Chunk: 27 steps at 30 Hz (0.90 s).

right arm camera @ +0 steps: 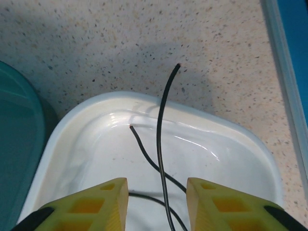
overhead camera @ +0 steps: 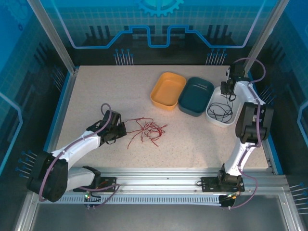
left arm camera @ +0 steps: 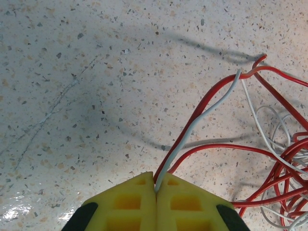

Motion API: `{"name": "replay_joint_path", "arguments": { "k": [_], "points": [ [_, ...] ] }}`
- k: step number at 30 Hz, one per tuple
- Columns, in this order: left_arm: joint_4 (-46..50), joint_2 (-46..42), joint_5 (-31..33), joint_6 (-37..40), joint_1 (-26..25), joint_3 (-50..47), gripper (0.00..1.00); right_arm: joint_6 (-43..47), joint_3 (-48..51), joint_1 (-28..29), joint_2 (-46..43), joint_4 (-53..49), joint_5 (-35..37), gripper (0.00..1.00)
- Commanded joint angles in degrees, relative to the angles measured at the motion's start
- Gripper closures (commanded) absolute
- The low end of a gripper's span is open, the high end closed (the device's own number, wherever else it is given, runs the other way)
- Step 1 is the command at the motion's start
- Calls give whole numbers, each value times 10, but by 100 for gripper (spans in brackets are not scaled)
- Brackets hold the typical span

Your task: Untangle the cables

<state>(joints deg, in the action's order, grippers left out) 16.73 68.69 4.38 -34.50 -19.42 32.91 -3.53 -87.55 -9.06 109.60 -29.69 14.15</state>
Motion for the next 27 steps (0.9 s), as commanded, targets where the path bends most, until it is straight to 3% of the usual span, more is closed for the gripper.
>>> {"name": "replay_joint_path", "arguments": {
  "k": [1, 4, 12, 27],
  "points": [
    [-6, -19, -9, -1, 5, -11, 100, -47, 10, -1, -43, -46, 31, 69],
    [-6, -25, -8, 1, 5, -14, 100, -81, 6, -4, -49, -76, 39, 73],
    [-10, -24, -14, 1, 5, -17, 100, -140, -31, -7, 19, -111, 99, 99],
    [-21, -9, -19, 0, 5, -17, 100, -115, -3, -2, 78, -59, 108, 100]
  ]
}}
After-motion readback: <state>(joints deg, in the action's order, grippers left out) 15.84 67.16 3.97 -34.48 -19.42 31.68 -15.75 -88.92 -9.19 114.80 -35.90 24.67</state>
